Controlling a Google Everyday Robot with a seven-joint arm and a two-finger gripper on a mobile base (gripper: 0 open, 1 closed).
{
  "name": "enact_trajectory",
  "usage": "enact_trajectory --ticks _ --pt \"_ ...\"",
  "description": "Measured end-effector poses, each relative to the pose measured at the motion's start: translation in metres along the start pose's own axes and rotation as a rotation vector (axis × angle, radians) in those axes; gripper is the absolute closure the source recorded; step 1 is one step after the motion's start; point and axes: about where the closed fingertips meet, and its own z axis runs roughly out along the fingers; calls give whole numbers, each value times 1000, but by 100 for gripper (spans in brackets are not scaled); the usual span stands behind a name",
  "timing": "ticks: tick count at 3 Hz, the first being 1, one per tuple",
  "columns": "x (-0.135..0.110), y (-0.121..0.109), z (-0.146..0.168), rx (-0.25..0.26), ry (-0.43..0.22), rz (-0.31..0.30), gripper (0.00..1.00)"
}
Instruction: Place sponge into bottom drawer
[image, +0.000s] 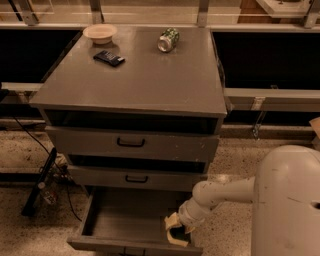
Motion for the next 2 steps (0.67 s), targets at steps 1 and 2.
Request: enact_trajectory --ticks 1,2 --pt "-16 16 36 -46 46 -5 100" --pt "-16 16 36 -46 46 -5 100"
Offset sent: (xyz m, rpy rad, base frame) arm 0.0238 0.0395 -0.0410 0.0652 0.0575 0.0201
